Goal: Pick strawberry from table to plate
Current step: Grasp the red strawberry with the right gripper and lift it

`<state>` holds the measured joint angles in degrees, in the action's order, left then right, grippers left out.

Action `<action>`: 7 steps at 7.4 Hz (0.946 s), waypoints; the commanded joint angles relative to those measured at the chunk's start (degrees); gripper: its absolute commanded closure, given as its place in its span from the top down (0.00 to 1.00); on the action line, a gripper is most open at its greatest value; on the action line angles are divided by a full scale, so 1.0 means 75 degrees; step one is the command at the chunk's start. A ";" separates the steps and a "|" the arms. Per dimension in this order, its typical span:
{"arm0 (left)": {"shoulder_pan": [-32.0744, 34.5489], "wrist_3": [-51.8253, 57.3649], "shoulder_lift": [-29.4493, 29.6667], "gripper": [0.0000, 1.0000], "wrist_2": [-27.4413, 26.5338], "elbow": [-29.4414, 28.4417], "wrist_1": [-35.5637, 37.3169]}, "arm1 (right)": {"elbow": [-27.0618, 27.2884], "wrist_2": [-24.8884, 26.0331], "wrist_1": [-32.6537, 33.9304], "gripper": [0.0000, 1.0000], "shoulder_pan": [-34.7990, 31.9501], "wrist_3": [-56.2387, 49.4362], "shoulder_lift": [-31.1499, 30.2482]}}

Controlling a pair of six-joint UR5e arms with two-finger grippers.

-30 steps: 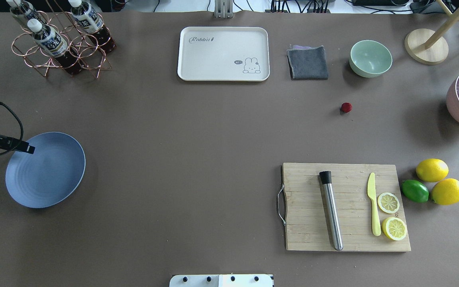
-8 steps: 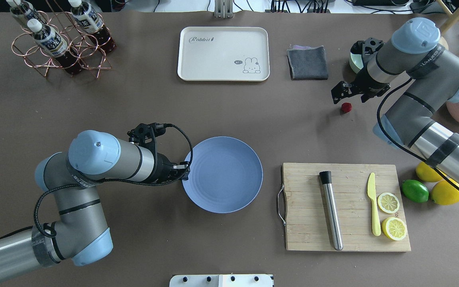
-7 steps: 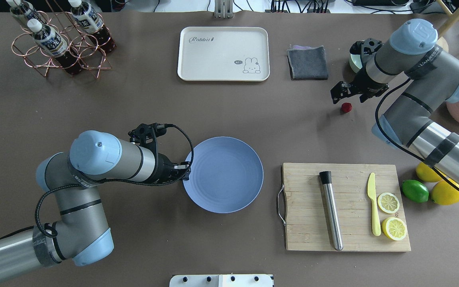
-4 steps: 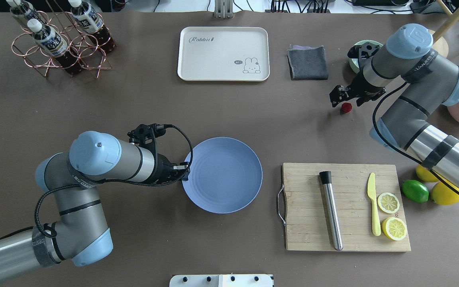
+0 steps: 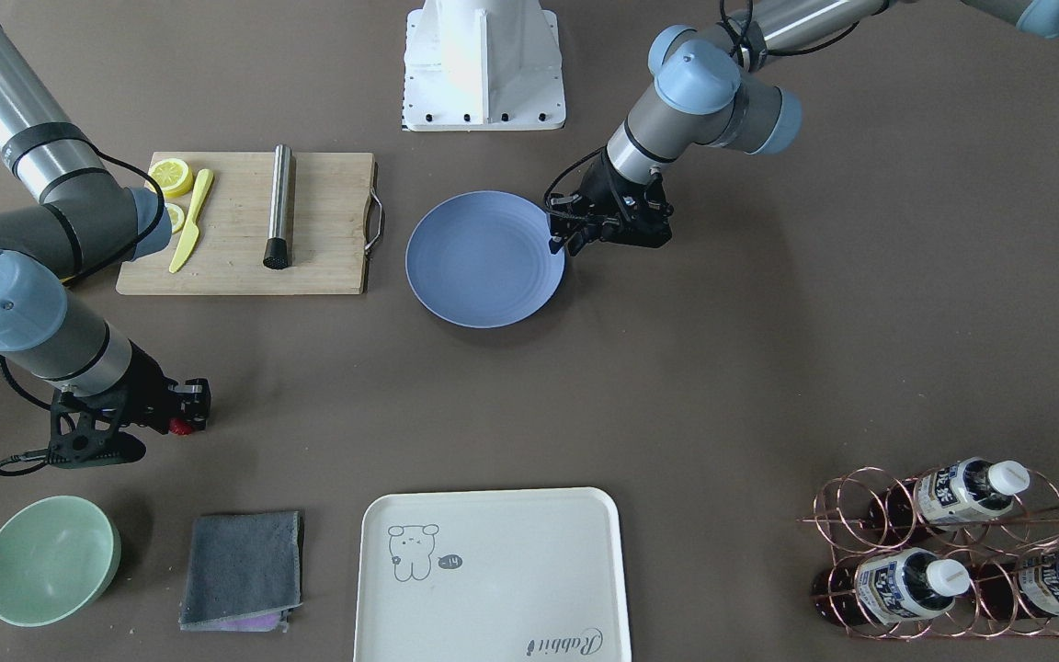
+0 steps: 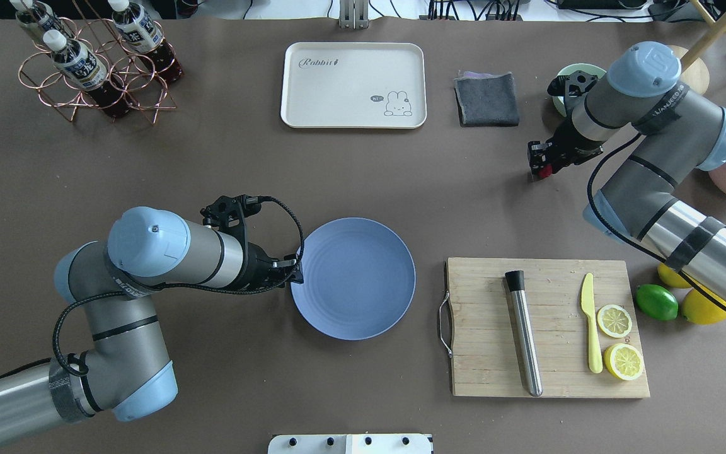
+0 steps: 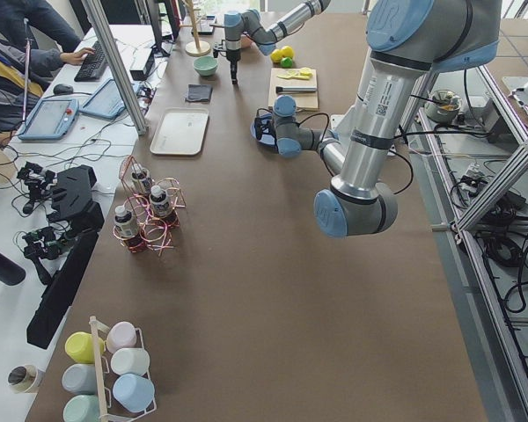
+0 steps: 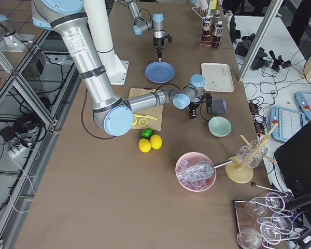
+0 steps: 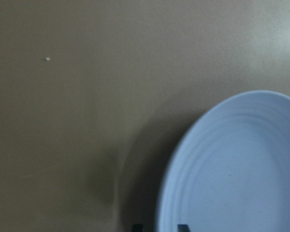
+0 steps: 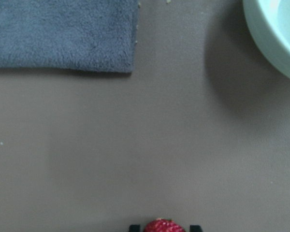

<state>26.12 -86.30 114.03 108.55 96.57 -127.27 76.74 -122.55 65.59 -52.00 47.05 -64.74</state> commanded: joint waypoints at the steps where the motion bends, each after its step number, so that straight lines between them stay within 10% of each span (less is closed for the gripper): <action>1: 0.0067 -0.0001 0.0007 0.77 0.0012 0.0050 0.0000 | 0.0115 -0.0089 0.0079 0.00 -0.0097 -0.0039 0.0042; 7: 0.2803 0.3072 -0.1500 0.96 0.2245 0.0133 0.0234 | 0.2927 0.0760 0.1801 0.00 0.1863 0.3469 0.0789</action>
<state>41.36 -71.78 106.09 120.85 97.93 -125.95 95.73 -121.09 77.85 -43.97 65.29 -60.72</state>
